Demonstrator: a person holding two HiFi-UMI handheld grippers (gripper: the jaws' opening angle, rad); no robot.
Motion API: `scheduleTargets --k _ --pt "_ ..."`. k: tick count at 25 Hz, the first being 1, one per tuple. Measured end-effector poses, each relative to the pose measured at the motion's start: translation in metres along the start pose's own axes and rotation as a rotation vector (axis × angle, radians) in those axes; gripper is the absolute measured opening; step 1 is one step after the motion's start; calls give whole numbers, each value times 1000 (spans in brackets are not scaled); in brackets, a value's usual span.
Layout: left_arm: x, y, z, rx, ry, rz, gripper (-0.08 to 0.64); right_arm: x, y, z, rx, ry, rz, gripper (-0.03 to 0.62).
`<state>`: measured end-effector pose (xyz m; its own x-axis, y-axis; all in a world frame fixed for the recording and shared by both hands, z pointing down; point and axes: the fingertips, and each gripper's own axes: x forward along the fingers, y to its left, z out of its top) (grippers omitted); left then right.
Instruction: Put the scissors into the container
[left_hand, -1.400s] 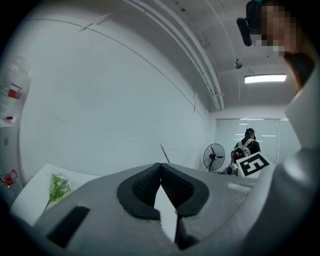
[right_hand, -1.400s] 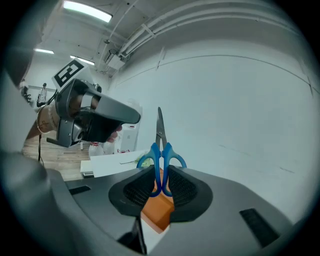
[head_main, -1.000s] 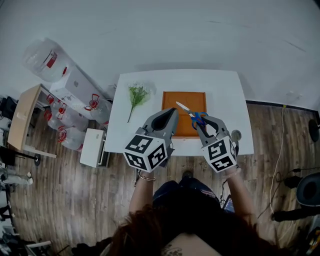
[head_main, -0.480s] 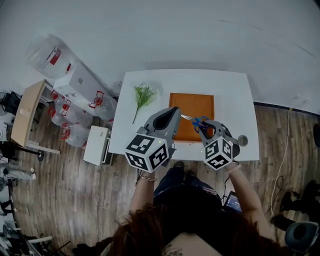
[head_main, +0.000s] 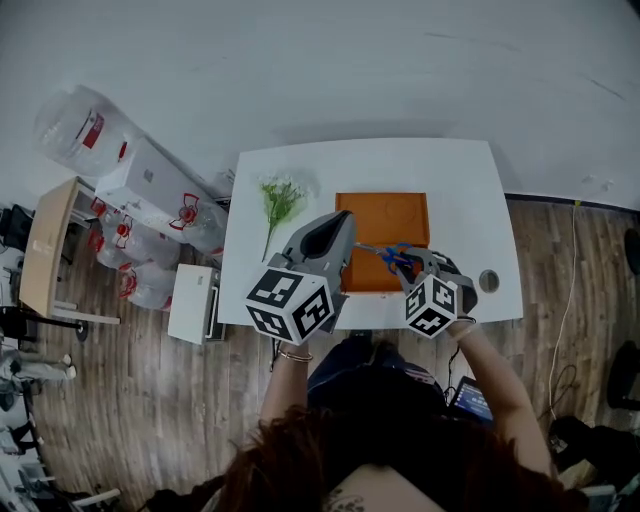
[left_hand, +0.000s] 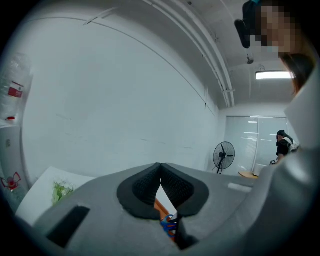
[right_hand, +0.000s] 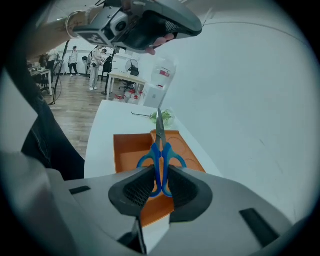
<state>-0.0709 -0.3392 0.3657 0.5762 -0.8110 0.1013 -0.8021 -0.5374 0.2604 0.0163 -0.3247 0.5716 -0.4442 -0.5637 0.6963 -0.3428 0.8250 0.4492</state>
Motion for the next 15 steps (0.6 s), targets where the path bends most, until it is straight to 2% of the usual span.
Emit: scheduleTargets --k 15 --pt "-1 36 -6 -34 28 5 16 59 25 -45 -90 190 139 76"
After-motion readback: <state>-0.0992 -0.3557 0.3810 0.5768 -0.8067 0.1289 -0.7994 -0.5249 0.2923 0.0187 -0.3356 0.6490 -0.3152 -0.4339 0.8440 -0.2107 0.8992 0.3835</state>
